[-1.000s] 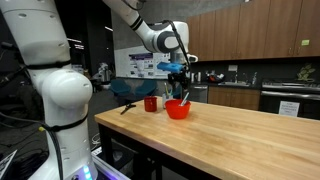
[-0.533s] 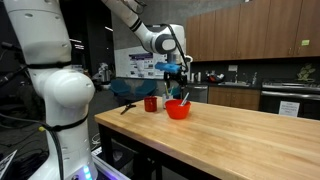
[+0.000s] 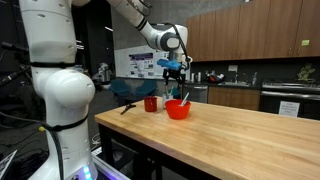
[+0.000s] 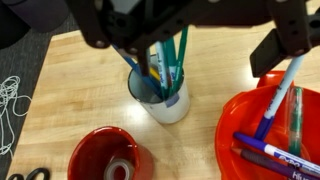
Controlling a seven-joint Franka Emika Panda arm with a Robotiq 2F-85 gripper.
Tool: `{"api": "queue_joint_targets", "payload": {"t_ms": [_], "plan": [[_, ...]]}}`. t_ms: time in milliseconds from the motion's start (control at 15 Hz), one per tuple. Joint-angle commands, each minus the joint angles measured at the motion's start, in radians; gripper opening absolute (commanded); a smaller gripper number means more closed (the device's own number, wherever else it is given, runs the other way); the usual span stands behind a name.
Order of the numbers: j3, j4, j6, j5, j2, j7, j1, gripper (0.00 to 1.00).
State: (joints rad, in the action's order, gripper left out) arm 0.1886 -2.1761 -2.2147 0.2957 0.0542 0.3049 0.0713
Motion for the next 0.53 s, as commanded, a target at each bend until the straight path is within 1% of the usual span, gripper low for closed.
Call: {"api": "queue_joint_targets", "payload": {"t_ms": [0,467], "plan": [[-0.021,0.119,0.073,-0.013,-0.086,-0.036,0.019,1.00],[-0.039,0.297,0.158,-0.044,-0.230,-0.105,0.042,1.00]]}}
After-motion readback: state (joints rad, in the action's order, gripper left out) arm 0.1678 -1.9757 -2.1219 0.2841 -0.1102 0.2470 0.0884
